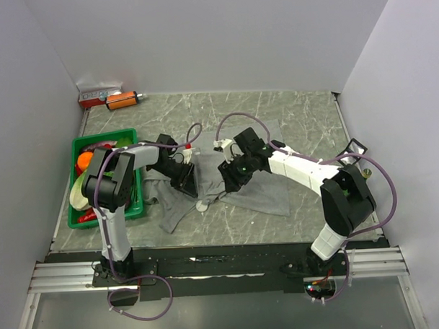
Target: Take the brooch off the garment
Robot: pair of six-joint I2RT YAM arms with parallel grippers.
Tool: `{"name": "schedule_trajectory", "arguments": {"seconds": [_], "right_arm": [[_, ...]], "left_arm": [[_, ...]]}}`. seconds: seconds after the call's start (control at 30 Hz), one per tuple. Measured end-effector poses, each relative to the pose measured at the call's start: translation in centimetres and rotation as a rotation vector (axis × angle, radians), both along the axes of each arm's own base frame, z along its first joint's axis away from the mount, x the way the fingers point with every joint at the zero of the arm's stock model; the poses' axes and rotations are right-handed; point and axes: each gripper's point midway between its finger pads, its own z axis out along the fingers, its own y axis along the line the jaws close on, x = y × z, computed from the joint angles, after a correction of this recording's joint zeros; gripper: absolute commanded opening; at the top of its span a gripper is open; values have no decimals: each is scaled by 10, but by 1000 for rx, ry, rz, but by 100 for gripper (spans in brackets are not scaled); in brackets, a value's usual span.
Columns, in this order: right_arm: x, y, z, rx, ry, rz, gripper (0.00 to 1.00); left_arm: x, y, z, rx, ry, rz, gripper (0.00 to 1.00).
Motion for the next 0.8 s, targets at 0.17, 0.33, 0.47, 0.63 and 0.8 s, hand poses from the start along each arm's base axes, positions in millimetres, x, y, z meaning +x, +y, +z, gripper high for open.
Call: {"name": "schedule_trajectory", "arguments": {"seconds": [0.17, 0.33, 0.47, 0.63, 0.8], "right_arm": [[-1, -3, -3, -12, -1, -12, 57], [0, -4, -3, -13, -6, -16, 58], [1, -4, -3, -14, -9, -17, 58], [1, -3, -3, -14, -10, -16, 58], [1, -3, -3, -14, -10, -16, 58]], "left_arm": [[-7, -1, 0, 0, 14, -23, 38], [-12, 1, 14, -7, -45, -11, 35], [-9, -1, 43, -38, -145, 1, 28], [-8, -2, 31, -25, -120, -15, 26], [-20, 2, 8, 18, -47, -44, 31]]}}
